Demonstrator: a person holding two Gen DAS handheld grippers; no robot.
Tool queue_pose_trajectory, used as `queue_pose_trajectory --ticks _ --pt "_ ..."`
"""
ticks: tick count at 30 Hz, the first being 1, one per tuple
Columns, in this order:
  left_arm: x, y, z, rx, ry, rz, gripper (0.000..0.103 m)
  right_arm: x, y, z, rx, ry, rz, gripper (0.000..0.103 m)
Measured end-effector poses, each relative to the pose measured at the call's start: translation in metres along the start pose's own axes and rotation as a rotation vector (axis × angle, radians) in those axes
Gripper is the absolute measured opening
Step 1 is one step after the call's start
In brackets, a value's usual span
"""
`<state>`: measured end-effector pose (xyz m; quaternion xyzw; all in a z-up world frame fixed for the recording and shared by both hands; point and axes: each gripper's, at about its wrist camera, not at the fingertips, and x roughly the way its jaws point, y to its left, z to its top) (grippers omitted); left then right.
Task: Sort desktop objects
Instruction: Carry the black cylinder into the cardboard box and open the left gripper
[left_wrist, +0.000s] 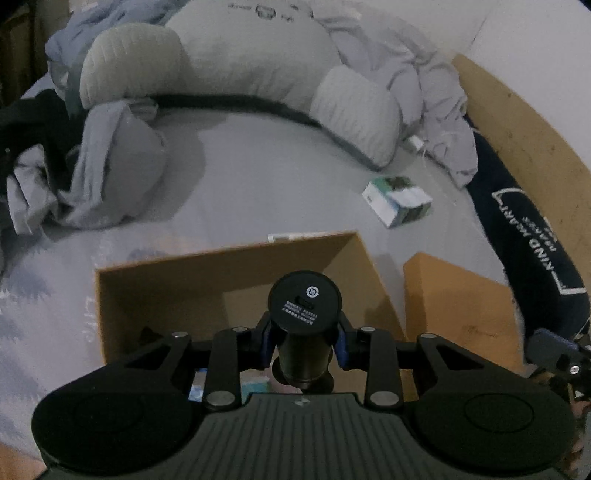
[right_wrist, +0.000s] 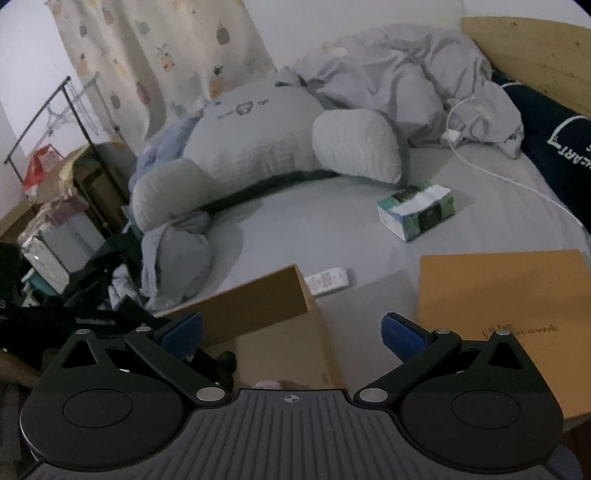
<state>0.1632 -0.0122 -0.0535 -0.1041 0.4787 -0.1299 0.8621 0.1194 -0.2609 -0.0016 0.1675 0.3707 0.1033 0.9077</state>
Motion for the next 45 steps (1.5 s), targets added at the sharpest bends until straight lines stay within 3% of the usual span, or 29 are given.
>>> queue_pose_trajectory --ticks 19,29,40,45 --pt "0.052 -0.013 -0.001 0.027 -0.084 0.157 0.034 0.008 -0.018 -0.021 0.020 0.054 -0.026 0.103" --pt "0.061 -0.007 -0.027 0.036 -0.011 0.185 0.034 0.012 -0.026 -0.028 0.023 0.079 -0.033 0.103" --pt "0.052 -0.016 -0.064 0.087 0.071 0.150 0.034 0.020 -0.026 -0.041 0.025 0.120 -0.028 0.103" --pt "0.063 -0.014 -0.070 0.063 0.139 0.122 0.034 0.020 -0.026 -0.043 0.024 0.126 -0.028 0.103"
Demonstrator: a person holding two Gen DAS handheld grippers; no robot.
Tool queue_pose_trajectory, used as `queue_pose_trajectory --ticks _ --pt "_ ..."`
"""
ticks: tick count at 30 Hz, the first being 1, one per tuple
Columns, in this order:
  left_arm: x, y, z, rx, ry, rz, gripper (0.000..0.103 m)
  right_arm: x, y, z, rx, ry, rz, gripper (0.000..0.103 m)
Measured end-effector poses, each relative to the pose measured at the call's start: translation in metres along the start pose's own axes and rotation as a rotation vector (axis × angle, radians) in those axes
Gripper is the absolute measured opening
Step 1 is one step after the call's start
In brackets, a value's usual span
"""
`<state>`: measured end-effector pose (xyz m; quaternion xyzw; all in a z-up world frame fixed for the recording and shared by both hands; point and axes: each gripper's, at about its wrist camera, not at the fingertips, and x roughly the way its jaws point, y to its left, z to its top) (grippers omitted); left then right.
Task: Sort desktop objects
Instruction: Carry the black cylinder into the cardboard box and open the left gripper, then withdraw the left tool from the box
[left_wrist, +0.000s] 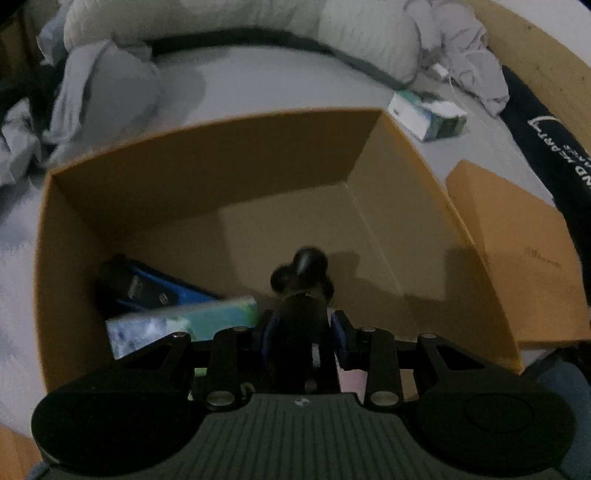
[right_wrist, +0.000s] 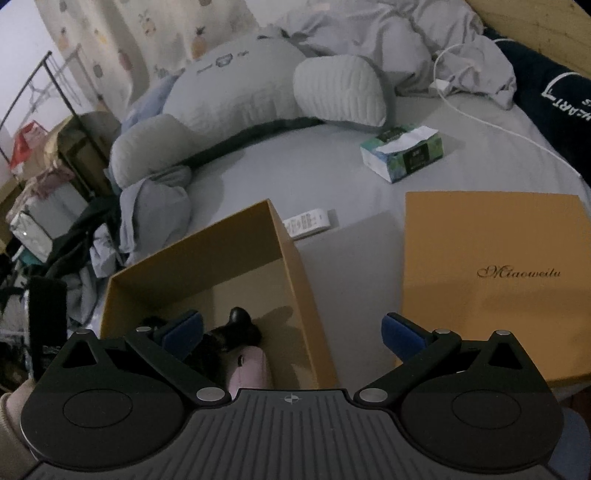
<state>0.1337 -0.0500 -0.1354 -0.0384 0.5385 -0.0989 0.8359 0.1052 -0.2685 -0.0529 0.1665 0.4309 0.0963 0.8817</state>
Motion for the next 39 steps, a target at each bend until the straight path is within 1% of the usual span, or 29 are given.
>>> queue_pose_trajectory --ticks 2,3,4,7,14,15,16,18,20,22,26,28,31,33,36,39 --pt "0.005 0.001 -0.004 -0.018 0.016 0.002 0.033 0.000 0.000 0.000 -0.001 0.001 0.001 0.103" --pt "0.007 0.002 -0.006 -0.026 0.015 0.006 0.025 0.000 0.000 0.000 -0.001 0.001 0.001 0.103" --pt "0.008 0.003 -0.008 -0.028 0.017 0.007 0.020 0.000 0.000 -0.001 -0.001 0.001 0.000 0.103" --pt "0.008 0.004 -0.009 -0.029 0.021 0.001 0.020 0.000 -0.002 -0.001 0.004 0.003 -0.006 0.103" --pt "-0.010 0.007 -0.006 -0.037 -0.021 -0.007 0.022 -0.002 0.001 0.001 0.004 0.000 -0.003 0.103" --pt "-0.015 0.007 -0.007 -0.037 -0.034 -0.007 0.024 -0.003 0.003 0.002 0.001 -0.003 -0.002 0.103" --pt "-0.020 0.007 -0.007 -0.035 -0.050 -0.007 0.030 -0.004 0.004 0.002 -0.003 -0.007 0.000 0.103" --pt "-0.033 0.006 -0.008 -0.024 -0.086 -0.005 0.035 -0.007 0.007 0.004 -0.009 -0.014 0.002 0.103" --pt "-0.048 0.006 -0.008 -0.016 -0.127 -0.004 0.044 -0.009 0.010 0.006 -0.015 -0.021 0.005 0.103" --pt "-0.064 0.008 -0.009 -0.015 -0.171 -0.010 0.060 -0.012 0.013 0.007 -0.022 -0.027 0.008 0.103" --pt "-0.094 0.014 -0.010 -0.024 -0.260 -0.020 0.073 -0.017 0.019 0.010 -0.035 -0.041 0.013 0.103" --pt "-0.109 0.017 -0.013 -0.020 -0.303 -0.014 0.081 -0.018 0.017 0.011 -0.041 -0.048 0.017 0.103" --pt "-0.125 0.021 -0.017 0.000 -0.354 -0.003 0.089 -0.021 0.022 0.009 -0.059 -0.063 0.009 0.103" --pt "-0.134 0.025 -0.021 0.016 -0.392 0.005 0.091 -0.022 0.024 0.006 -0.081 -0.074 0.007 0.103" --pt "-0.147 0.033 -0.030 0.029 -0.462 0.001 0.103 -0.023 0.026 0.000 -0.117 -0.095 -0.004 0.103" --pt "-0.157 0.041 -0.044 0.040 -0.546 -0.025 0.103 -0.022 0.021 -0.001 -0.119 -0.102 -0.012 0.103"
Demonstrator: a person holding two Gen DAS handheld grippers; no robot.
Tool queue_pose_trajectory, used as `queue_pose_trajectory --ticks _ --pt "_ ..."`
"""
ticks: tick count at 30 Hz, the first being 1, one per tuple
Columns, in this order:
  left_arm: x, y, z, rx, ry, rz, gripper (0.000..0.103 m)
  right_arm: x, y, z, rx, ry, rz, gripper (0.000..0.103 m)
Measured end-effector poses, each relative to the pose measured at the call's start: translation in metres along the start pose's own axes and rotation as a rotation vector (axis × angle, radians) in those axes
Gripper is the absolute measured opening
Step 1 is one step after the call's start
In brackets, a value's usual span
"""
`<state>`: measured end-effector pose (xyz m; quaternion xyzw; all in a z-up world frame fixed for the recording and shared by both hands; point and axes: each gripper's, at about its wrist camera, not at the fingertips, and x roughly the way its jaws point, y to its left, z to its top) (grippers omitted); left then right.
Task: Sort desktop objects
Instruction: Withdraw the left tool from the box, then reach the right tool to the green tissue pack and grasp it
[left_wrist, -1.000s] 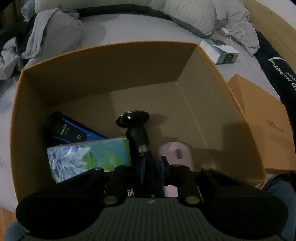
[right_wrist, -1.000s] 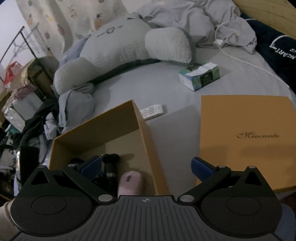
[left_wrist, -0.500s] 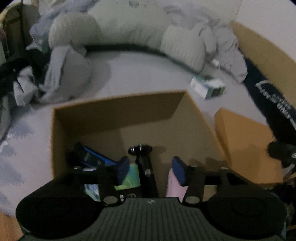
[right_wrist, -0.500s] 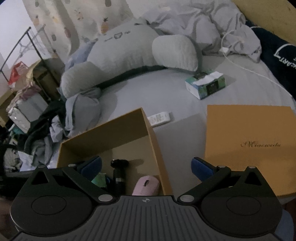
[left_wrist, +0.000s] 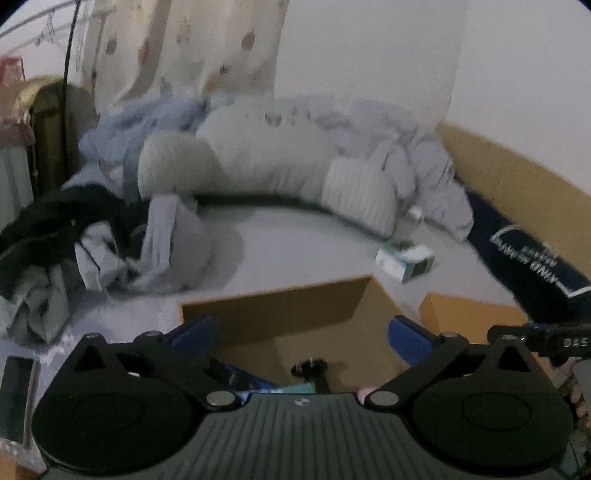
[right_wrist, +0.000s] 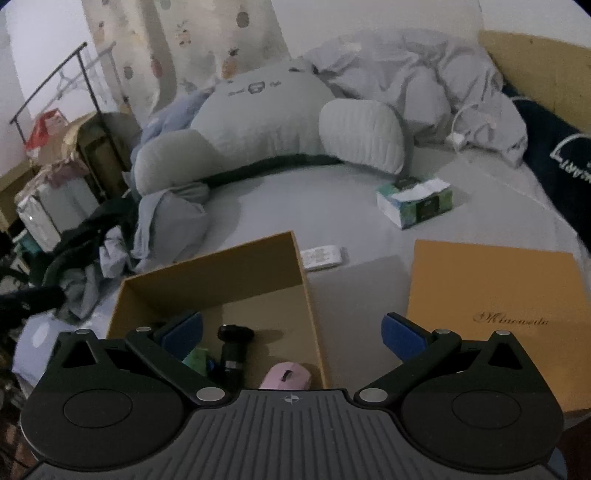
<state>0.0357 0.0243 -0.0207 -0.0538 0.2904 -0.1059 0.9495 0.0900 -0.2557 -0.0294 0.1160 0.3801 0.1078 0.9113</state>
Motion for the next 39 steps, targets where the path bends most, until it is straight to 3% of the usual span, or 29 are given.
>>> queue_pose_trajectory --ticks 3,8,13,28,32,39 --pt "-0.006 0.007 -0.010 -0.019 -0.009 -0.035 0.103 0.002 -0.007 0.000 0.012 0.000 -0.004 0.103" --pt "-0.010 0.010 -0.037 -0.023 -0.036 -0.004 0.103 0.006 -0.018 -0.001 0.032 0.000 -0.011 0.103" --pt "0.004 0.006 -0.050 -0.096 0.062 -0.022 0.103 0.010 -0.030 -0.002 0.051 0.000 -0.018 0.103" --pt "0.011 -0.006 -0.034 -0.056 0.052 -0.027 0.103 0.021 -0.064 -0.004 0.110 -0.001 -0.040 0.103" --pt "0.016 -0.008 -0.031 -0.074 0.066 -0.015 0.103 0.028 -0.057 -0.007 0.138 -0.006 -0.042 0.103" --pt "0.030 -0.025 -0.008 -0.088 0.036 -0.054 0.103 0.052 -0.084 0.021 0.194 -0.043 0.001 0.103"
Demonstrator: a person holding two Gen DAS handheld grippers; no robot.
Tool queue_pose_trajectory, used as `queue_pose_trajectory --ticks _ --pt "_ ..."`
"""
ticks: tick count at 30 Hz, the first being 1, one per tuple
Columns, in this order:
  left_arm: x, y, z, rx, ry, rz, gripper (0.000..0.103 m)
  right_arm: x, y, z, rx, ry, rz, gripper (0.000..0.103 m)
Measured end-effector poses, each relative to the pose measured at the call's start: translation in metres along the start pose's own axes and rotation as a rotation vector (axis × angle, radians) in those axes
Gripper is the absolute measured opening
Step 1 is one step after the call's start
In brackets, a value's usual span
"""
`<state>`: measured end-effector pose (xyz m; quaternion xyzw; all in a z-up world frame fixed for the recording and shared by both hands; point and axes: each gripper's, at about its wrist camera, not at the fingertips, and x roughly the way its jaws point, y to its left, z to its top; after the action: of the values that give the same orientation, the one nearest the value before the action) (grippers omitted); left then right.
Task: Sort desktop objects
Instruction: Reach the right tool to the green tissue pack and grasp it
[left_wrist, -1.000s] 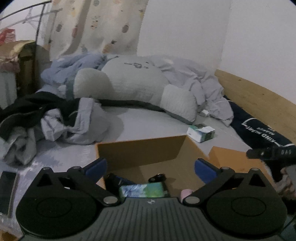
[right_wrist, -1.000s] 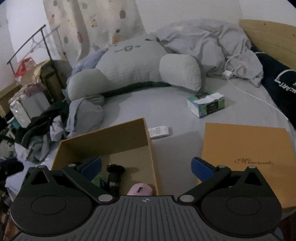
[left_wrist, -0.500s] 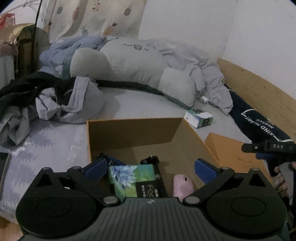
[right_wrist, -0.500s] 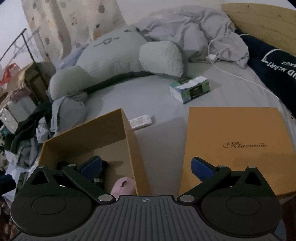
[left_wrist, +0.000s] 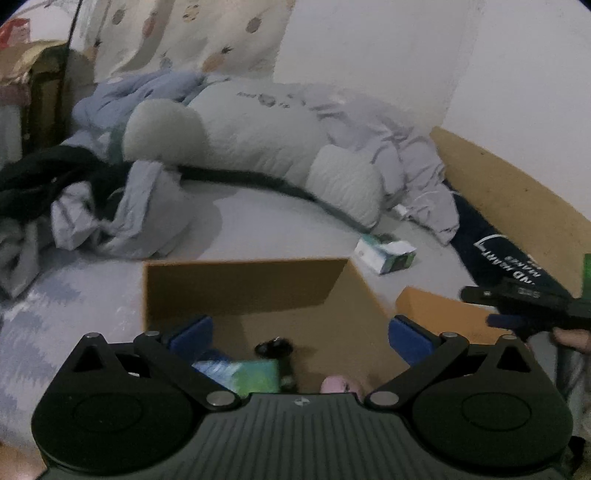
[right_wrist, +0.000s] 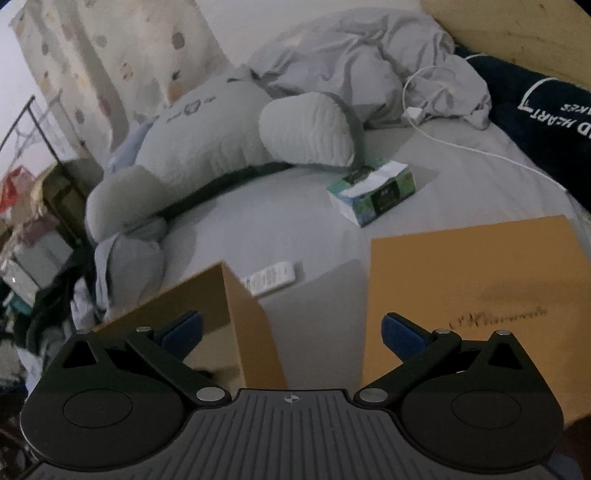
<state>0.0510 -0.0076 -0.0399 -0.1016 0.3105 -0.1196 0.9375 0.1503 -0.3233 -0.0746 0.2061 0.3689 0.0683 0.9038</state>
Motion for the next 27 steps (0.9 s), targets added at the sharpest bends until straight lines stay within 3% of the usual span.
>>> queue_pose_trajectory --ticks 12,27 --pt "0.037 -0.030 0.021 0.080 -0.034 -0.014 0.103 0.081 -0.052 0.073 0.205 -0.060 0.048 0.103" --pt "0.097 -0.051 0.038 0.110 0.000 -0.123 0.103 0.220 -0.135 0.106 0.489 -0.014 0.002 0.103"
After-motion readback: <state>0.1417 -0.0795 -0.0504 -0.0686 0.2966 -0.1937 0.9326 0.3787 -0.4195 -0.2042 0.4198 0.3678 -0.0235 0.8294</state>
